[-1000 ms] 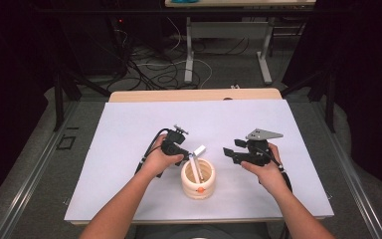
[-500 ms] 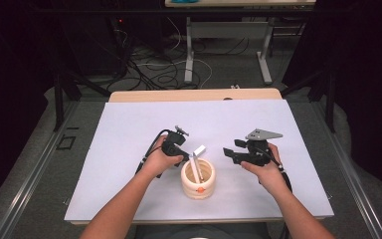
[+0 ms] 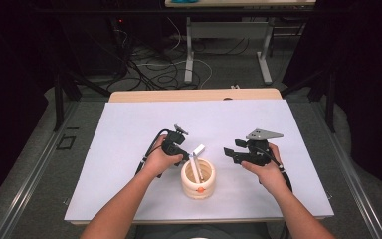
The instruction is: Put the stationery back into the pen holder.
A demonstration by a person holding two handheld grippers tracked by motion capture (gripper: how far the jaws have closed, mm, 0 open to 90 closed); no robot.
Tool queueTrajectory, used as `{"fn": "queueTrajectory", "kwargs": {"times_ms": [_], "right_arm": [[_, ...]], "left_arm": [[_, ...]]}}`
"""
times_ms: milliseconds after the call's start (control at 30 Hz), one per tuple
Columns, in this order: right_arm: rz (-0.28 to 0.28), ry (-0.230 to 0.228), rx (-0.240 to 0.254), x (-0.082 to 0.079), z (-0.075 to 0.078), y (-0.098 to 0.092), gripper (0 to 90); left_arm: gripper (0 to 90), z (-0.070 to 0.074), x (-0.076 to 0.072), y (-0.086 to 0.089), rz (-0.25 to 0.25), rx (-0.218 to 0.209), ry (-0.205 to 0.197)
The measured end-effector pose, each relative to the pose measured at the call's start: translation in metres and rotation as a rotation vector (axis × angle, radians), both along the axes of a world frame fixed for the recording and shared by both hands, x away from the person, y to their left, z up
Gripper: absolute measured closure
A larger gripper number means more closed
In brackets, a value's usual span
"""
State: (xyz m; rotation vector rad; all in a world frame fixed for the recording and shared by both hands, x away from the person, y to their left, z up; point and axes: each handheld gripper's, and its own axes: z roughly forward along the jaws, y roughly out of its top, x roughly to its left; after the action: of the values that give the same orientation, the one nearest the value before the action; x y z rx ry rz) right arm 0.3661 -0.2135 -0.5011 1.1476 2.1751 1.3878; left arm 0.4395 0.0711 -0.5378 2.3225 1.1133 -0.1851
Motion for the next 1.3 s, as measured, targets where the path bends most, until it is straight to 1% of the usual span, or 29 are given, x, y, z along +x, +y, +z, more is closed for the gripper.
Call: {"fn": "queueTrajectory", "kwargs": {"times_ms": [167, 233, 300, 367, 433, 467, 500, 600, 633, 700, 767, 800, 933, 1000, 1033, 1100, 1133, 1167, 1200, 1267, 1300], "right_arm": [[-0.002, 0.001, 0.002, 0.0, 0.0, 0.0, 40.1], [-0.001, -0.001, 0.002, 0.0, 0.0, 0.0, 40.1], [-0.003, -0.002, 0.002, -0.001, 0.0, 0.0, 40.1], [-0.005, -0.002, 0.002, -0.001, 0.0, -0.001, 40.1], [-0.005, -0.001, 0.0, -0.001, 0.0, -0.001, 40.1], [-0.004, -0.002, -0.001, -0.001, 0.0, -0.001, 40.1], [-0.002, -0.003, 0.0, -0.001, 0.0, 0.0, 40.1], [-0.002, -0.003, -0.001, -0.001, 0.0, 0.0, 40.1], [-0.001, -0.003, -0.001, -0.001, 0.0, 0.0, 40.1], [-0.003, -0.005, -0.004, -0.001, 0.001, 0.0, 40.1], [-0.001, -0.006, -0.005, -0.001, 0.001, 0.0, 40.1], [-0.002, -0.006, -0.006, -0.001, 0.001, 0.0, 40.1], [-0.001, -0.008, -0.005, -0.001, 0.001, 0.0, 40.1], [0.0, -0.005, -0.005, -0.001, 0.002, 0.0, 40.1], [0.001, -0.009, -0.003, -0.001, 0.001, 0.0, 40.1], [0.005, -0.011, 0.003, -0.001, 0.002, 0.0, 40.1], [0.005, -0.011, 0.003, -0.001, 0.002, 0.0, 40.1], [0.003, -0.009, 0.006, -0.001, 0.002, 0.0, 40.1], [0.003, -0.008, 0.005, -0.001, 0.002, 0.0, 40.1], [0.001, -0.007, 0.001, -0.001, 0.002, 0.0, 40.1], [0.002, -0.007, -0.001, -0.001, 0.002, 0.0, 40.1]], "left_arm": [[67.1, 0.001, 0.001, 0.003, 0.002, -0.002, -0.006], [67.2, 0.002, 0.001, 0.005, 0.006, 0.005, -0.01], [67.2, 0.004, 0.001, 0.007, 0.017, 0.009, -0.013], [67.2, 0.006, 0.001, 0.011, 0.015, 0.012, -0.017], [67.2, 0.008, 0.0, 0.013, 0.031, 0.006, -0.02], [67.2, 0.009, 0.0, 0.015, 0.021, 0.01, -0.027], [67.2, 0.01, -0.001, 0.016, 0.028, 0.012, -0.03], [67.2, 0.015, -0.002, 0.019, 0.023, 0.018, -0.043], [67.2, 0.016, -0.002, 0.02, 0.021, 0.02, -0.055], [67.2, 0.02, -0.004, 0.022, 0.025, 0.02, -0.064], [67.2, 0.023, -0.005, 0.024, 0.018, 0.027, -0.081], [67.2, 0.026, -0.006, 0.026, 0.015, 0.037, -0.082], [67.2, 0.033, -0.011, 0.029, 0.018, 0.043, -0.114], [67.2, 0.037, -0.013, 0.03, 0.011, 0.055, -0.129], [67.2, 0.039, -0.014, 0.031, 0.012, 0.054, -0.14], [67.1, 0.043, -0.017, 0.031, 0.008, 0.068, -0.164], [67.2, 0.045, -0.018, 0.031, 0.003, 0.073, -0.179], [67.2, 0.048, -0.019, 0.031, -0.009, 0.088, -0.197], [67.2, 0.05, -0.02, 0.032, -0.024, 0.102, -0.226], [67.2, 0.054, -0.024, 0.031, -0.032, 0.122, -0.253], [67.1, 0.056, -0.026, 0.03, -0.037, 0.134, -0.277]]}}
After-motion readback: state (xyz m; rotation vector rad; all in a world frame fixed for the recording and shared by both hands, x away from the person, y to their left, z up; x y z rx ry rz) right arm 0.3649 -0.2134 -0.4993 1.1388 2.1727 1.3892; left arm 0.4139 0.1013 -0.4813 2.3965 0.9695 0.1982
